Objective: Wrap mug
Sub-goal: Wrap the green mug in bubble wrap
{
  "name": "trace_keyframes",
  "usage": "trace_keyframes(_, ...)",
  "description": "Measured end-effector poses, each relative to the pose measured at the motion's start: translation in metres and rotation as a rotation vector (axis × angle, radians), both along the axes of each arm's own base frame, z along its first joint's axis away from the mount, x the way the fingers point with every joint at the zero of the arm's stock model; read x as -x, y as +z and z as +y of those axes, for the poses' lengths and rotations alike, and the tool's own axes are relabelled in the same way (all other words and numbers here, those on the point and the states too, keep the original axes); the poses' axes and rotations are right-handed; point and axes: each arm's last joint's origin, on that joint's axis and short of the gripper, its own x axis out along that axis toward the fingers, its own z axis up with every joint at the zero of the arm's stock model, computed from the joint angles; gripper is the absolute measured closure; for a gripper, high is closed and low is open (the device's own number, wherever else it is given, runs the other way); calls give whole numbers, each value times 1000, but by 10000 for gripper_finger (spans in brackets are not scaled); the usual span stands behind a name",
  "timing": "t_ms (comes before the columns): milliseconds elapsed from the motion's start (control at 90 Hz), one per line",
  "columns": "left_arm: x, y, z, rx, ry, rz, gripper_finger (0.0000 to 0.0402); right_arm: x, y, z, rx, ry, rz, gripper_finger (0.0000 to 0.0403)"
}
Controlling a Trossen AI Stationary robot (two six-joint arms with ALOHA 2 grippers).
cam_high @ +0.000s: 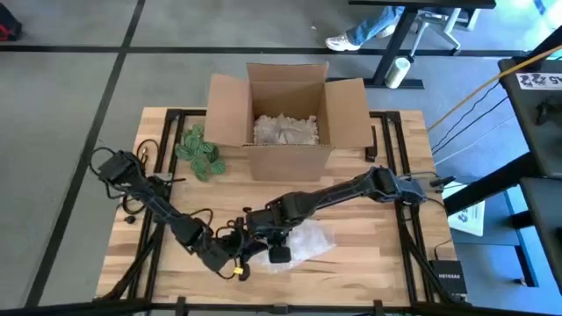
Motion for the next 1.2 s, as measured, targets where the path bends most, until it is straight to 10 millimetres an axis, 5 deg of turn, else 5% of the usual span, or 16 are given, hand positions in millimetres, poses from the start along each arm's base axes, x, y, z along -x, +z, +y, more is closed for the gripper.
trace_keyframes(411,0,-4,3,3,19,33,402,6,36,-3,50,-13,13,402)
trace_keyframes(589,1,-4,3,2,21,39,402,29,55,1,157,-37,152,402)
trace_keyframes(689,1,-5,3,-1,18,42,402,44,57,15,267,-26,216,402)
trace_keyframes(944,3,-5,1,-11,9,46,402,70,72,60,441,-17,56,402)
trace_keyframes(1200,7,-7,-3,-20,-6,61,402,85,105,95,363,-167,-236,402)
